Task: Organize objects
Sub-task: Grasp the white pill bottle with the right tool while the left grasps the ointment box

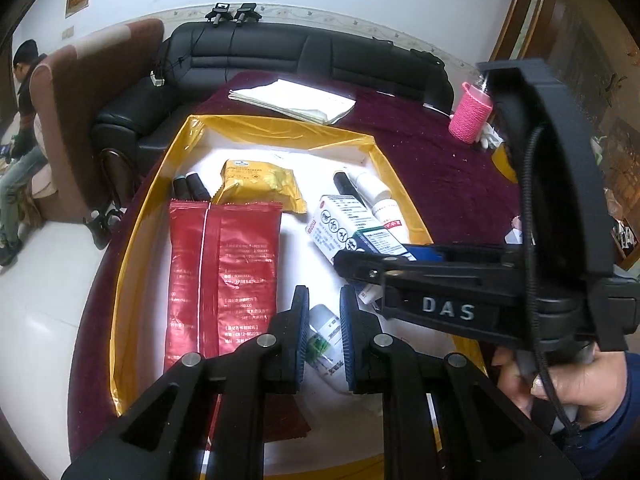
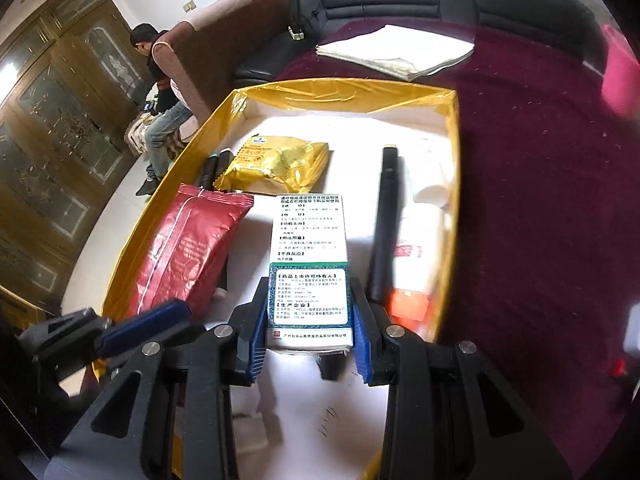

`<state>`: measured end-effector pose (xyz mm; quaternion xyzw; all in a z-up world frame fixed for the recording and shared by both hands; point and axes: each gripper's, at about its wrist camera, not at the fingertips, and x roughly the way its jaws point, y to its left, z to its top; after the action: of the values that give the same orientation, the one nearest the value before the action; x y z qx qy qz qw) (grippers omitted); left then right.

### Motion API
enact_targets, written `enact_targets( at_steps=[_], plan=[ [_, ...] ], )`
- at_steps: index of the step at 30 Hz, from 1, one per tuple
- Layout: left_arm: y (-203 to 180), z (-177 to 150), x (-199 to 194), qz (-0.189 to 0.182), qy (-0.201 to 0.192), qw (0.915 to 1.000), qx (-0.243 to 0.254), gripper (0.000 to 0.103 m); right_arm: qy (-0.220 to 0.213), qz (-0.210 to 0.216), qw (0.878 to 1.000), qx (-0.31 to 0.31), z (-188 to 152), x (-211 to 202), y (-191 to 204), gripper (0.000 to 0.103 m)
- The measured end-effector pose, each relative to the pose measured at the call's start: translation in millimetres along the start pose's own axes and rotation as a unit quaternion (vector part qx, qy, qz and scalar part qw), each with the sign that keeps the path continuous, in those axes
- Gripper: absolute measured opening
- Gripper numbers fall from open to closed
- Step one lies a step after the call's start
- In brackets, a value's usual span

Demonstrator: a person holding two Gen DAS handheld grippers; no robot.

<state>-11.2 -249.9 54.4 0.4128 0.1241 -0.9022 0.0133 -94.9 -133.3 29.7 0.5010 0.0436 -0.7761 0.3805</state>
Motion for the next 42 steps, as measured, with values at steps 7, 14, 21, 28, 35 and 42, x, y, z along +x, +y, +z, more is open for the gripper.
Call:
enact_targets(
  at_steps=[7, 14, 21, 28, 35, 42],
  plan=[
    [-10.7, -1.8, -6.4, -0.002, 0.003, 0.9999, 0.01, 0.013, -0.013, 0.031, 0.999, 0.014, -9.9, -26.5, -11.5, 0.042],
    [-50.3, 0.5, -15.2, -0.01, 0.001, 0.9989, 0.045, 0.014, -0.056, 0.051, 0.996, 0.043, -37.3, -85.9, -49.2, 0.048],
    [-112.3, -1.1, -13.2, -0.029, 0.01, 0.9933, 0.111, 0.03, -0.101, 0.014, 0.992, 0.076, -82.2, -156.9, -118.7, 0.047],
    [-169.8, -14.4, 5.9, -0.059, 0.035, 0.9841, 0.164, 0.039, -0.143, -0.124, 0.974, 0.123, -132.7, -233.6, -204.0, 0.051],
    [-206.4, -32.7, 15.3, -0.068, 0.062, 0.9741, 0.206, 0.039, -0.128, -0.189, 0.959, 0.167, -157.9, -242.9, -265.9, 0.051],
    [-227.8, -28.0, 13.0, -0.066, 0.067, 0.9676, 0.234, 0.038, -0.097, -0.199, 0.959, 0.177, -164.9, -214.5, -289.5, 0.042]
  ],
)
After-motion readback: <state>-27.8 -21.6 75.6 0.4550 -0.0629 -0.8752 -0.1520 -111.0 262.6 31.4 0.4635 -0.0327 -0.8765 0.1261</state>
